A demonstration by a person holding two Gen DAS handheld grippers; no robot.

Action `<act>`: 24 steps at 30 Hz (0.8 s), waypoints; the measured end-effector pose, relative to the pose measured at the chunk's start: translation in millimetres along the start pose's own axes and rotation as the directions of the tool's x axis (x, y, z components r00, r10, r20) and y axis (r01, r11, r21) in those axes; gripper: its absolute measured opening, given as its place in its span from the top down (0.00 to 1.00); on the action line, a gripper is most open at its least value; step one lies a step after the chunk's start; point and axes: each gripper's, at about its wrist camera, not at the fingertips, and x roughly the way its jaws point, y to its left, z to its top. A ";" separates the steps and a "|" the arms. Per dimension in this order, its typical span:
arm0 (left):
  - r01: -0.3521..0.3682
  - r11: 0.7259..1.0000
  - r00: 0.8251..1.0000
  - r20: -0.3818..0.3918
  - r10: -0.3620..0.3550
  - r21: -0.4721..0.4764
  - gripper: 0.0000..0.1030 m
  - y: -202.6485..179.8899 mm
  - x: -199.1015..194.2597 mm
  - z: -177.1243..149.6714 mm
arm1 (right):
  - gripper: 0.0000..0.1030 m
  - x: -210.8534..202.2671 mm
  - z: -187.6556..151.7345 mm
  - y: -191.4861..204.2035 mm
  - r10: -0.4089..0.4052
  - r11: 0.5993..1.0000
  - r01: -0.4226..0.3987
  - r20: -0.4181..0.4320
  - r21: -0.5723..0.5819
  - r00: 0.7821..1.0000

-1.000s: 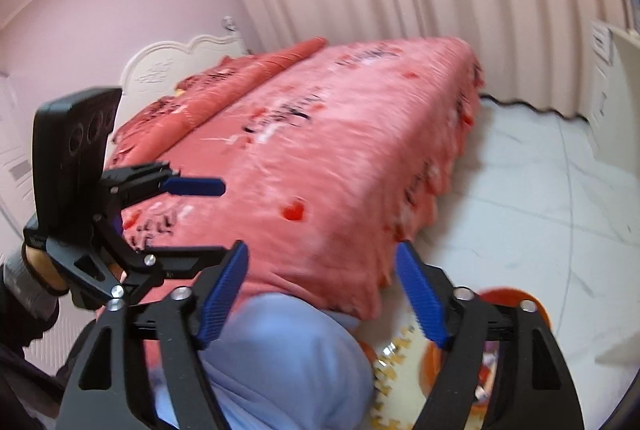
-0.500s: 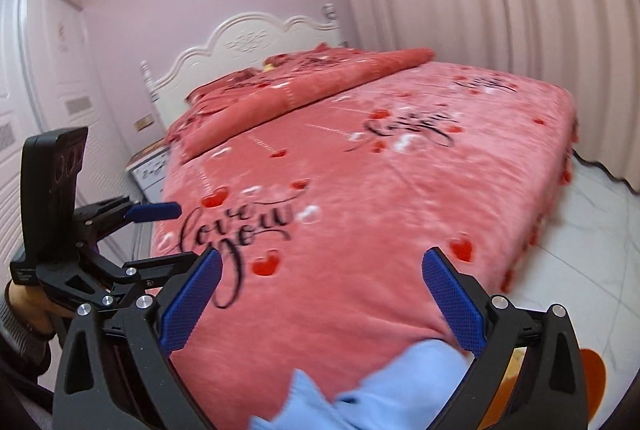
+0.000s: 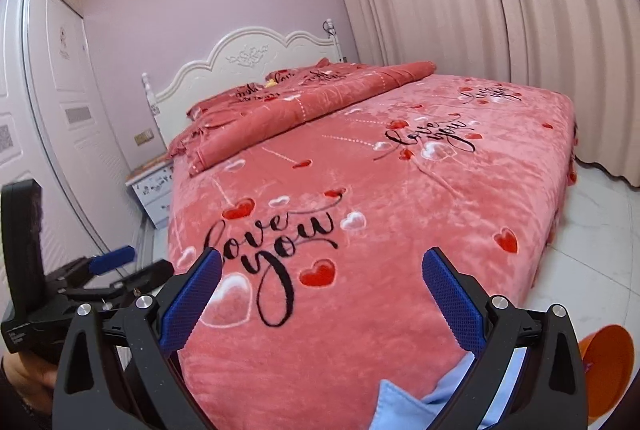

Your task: Collect trash

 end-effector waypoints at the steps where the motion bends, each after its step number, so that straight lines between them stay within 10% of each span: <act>1: -0.025 1.000 1.000 0.002 0.025 -0.005 0.06 2.8 -0.4 -2.8 | 0.05 1.5 -3.7 2.2 -0.001 1.000 0.001 -0.010 -0.009 1.000; 24: 0.014 1.000 1.000 -0.028 -0.014 0.022 0.06 0.8 2.5 -9.8 | 0.05 19.1 -21.1 -0.2 0.011 1.000 -0.011 -0.088 -0.005 0.996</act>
